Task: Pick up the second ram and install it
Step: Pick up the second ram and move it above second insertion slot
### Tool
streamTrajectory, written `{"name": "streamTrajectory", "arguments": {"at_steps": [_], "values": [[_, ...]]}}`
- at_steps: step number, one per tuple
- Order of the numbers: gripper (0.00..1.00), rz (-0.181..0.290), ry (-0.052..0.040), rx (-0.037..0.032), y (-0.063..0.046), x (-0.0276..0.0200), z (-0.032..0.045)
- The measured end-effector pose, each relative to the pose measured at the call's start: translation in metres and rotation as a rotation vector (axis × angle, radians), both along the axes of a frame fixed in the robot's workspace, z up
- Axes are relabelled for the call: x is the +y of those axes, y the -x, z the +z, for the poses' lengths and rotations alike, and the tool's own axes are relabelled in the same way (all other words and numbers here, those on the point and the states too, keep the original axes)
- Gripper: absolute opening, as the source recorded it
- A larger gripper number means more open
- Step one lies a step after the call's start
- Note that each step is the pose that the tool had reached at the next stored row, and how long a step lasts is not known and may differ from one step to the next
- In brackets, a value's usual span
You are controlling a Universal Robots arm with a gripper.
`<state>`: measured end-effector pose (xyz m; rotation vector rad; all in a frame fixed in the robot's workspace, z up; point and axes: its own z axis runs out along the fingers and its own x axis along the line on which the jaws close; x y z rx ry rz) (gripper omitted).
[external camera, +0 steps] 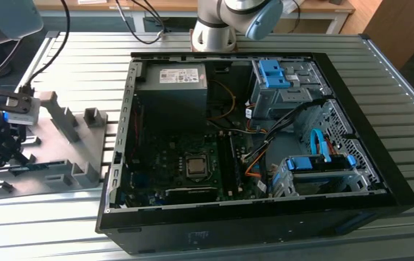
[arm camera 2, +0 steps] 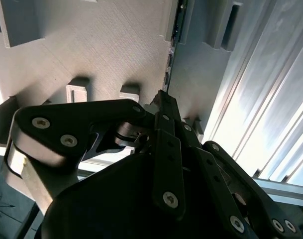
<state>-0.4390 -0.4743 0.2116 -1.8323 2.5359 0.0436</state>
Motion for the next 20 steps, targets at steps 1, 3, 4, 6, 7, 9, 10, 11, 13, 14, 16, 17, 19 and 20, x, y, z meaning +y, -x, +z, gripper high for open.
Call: {"name": "streamTrajectory", "arguments": {"at_steps": [1,3,4,6,7,9,10,11,13,14,16,17,19,20], "values": [[0.10,0.006,-0.0001,0.0000,0.0000,0.0000,0.0000],[0.10,0.019,-0.0001,-0.0001,0.0000,0.0000,0.0000],[0.10,0.026,-0.0001,0.0000,0.0000,0.0000,0.0000],[0.10,0.039,0.0000,0.0000,0.0000,0.0000,0.0000],[0.10,0.046,-0.0001,0.0000,0.0000,0.0000,0.0000],[0.10,0.059,-0.0001,0.0000,0.0000,0.0000,0.0000],[0.10,0.065,-0.0001,0.0000,0.0000,0.0000,0.0000],[0.10,0.072,-0.0001,0.0000,0.0000,0.0000,0.0000],[0.10,0.085,-0.0001,0.0000,0.0000,0.0000,0.0000],[0.10,0.091,0.0000,0.0000,0.0000,0.0000,0.0000],[0.10,0.104,-0.0001,-0.0001,0.0000,0.0000,0.0000],[0.10,0.110,-0.0001,0.0000,0.0000,0.0000,0.0000],[0.10,0.124,0.0000,0.0000,0.0000,0.0000,0.0000],[0.10,0.131,0.0000,0.0000,0.0000,0.0000,0.0000]]}}
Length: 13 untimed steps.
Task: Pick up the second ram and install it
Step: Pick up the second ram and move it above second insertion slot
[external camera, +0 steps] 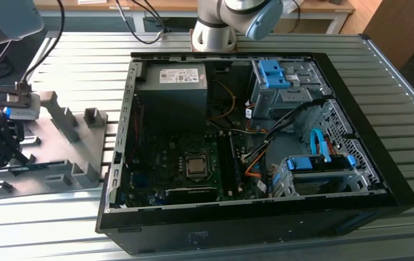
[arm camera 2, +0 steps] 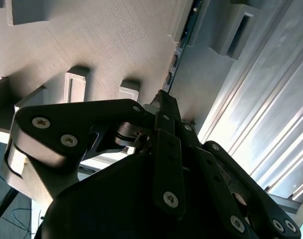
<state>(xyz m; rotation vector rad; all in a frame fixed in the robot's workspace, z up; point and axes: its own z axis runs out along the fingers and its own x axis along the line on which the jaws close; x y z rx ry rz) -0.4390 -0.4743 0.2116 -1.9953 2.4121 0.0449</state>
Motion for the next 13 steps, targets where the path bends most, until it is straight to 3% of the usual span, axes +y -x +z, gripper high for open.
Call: {"name": "streamTrajectory", "arguments": {"at_steps": [13], "values": [[0.10,0.085,0.0000,0.0000,0.0000,0.0000,0.0000]]}}
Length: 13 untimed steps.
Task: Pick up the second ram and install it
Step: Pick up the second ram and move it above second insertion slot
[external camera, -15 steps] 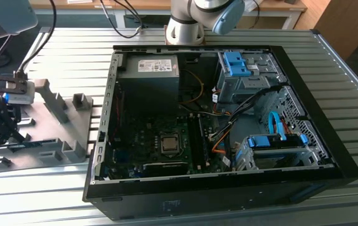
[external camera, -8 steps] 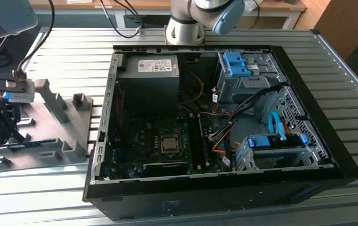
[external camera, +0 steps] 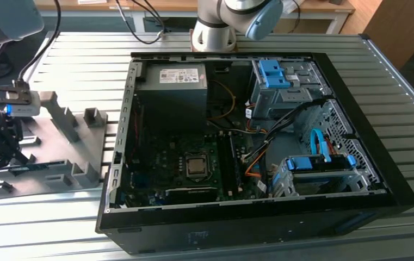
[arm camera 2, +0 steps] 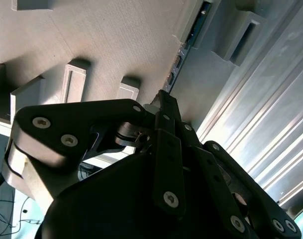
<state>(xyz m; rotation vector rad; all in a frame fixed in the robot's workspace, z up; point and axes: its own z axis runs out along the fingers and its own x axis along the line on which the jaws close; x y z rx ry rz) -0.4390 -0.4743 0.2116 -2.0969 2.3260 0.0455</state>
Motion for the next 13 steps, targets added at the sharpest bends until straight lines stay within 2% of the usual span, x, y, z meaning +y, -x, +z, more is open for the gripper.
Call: {"name": "streamTrajectory", "arguments": {"at_steps": [13], "values": [[0.10,0.088,0.0000,0.0000,0.0000,0.0000,0.0000]]}}
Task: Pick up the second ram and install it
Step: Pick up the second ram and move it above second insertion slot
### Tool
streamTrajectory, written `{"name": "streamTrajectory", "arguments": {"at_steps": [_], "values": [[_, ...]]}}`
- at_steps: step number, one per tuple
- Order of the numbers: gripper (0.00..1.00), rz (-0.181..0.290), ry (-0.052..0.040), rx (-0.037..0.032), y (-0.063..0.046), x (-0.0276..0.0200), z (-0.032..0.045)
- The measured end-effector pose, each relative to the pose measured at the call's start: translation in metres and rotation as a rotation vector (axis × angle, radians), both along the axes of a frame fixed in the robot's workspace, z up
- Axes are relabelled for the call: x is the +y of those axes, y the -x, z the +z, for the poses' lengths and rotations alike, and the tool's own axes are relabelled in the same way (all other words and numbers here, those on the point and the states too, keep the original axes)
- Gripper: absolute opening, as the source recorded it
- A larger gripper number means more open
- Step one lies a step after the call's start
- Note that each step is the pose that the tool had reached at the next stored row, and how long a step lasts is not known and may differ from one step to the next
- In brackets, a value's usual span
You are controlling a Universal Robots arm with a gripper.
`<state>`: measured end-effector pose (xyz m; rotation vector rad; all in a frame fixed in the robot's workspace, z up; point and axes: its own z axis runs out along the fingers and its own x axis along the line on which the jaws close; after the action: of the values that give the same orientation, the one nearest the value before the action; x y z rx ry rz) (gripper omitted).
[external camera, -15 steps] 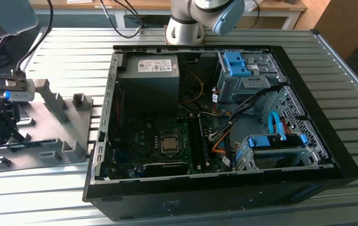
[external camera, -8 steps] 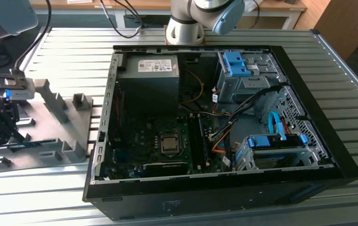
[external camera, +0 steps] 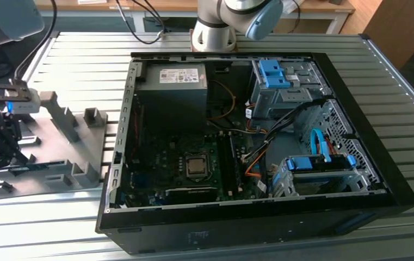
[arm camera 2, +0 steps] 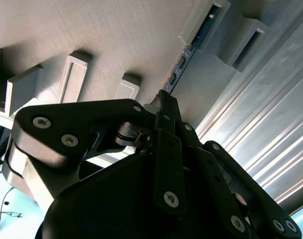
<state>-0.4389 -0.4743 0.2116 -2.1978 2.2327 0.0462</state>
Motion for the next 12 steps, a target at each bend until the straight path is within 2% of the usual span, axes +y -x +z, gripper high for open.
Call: {"name": "streamTrajectory", "arguments": {"at_steps": [7,12], "values": [[0.10,0.044,0.0000,0.0000,0.0000,0.0000,0.0000],[0.10,0.046,0.0000,0.0000,0.0000,0.0000,0.0000]]}}
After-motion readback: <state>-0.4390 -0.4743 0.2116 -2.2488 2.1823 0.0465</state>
